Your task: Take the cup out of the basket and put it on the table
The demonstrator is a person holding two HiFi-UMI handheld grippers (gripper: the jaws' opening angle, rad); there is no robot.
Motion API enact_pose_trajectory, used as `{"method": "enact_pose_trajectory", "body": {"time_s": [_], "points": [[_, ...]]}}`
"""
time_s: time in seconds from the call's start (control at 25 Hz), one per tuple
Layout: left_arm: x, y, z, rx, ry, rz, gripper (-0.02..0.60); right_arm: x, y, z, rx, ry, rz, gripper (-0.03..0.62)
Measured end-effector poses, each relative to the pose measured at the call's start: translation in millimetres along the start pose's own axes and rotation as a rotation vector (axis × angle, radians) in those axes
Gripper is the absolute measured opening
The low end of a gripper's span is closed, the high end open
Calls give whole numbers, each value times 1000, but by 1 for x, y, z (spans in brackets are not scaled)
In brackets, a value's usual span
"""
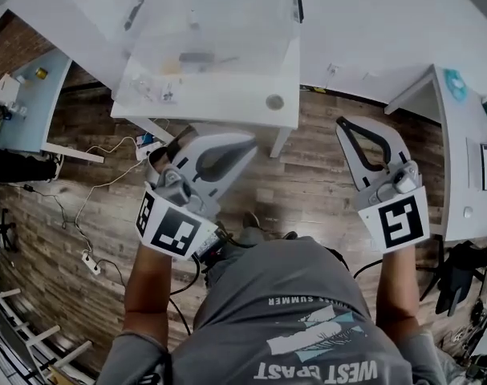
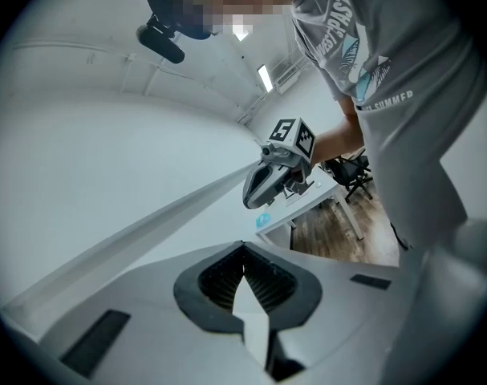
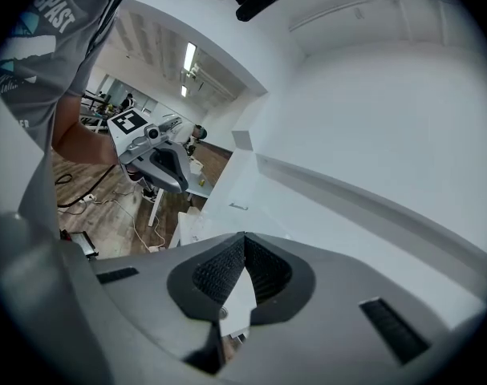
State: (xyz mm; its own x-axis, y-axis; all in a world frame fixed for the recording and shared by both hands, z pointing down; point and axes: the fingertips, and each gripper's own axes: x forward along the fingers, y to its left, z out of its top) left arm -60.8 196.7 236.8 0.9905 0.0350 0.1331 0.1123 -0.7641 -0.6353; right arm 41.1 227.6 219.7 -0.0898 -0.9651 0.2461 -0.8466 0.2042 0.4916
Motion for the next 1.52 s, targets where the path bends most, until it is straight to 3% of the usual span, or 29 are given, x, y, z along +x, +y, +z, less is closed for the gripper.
{"method": "enact_pose_trajectory", "body": {"time_s": [0.28, 0.48, 0.76, 1.0, 1.32, 1.52], "points": [[0, 30, -30, -6, -34, -19, 11, 40, -6, 10, -61, 32, -2, 11], [16, 45, -50, -27, -25, -21, 11, 66, -23, 1, -40, 36, 8, 11], [45, 63, -67, -38, 41, -1, 11, 100, -52, -17, -52, -12, 69, 11], [80, 79, -87, -3, 113, 15, 10, 126, -91, -32, -46, -68, 120, 12], [127, 110, -87, -28, 137, 63, 11, 150, -133, -56, -2, -102, 157, 11], [137, 123, -109, -33, 160, 36, 11, 180, -143, -69, 86, -84, 165, 11]]}}
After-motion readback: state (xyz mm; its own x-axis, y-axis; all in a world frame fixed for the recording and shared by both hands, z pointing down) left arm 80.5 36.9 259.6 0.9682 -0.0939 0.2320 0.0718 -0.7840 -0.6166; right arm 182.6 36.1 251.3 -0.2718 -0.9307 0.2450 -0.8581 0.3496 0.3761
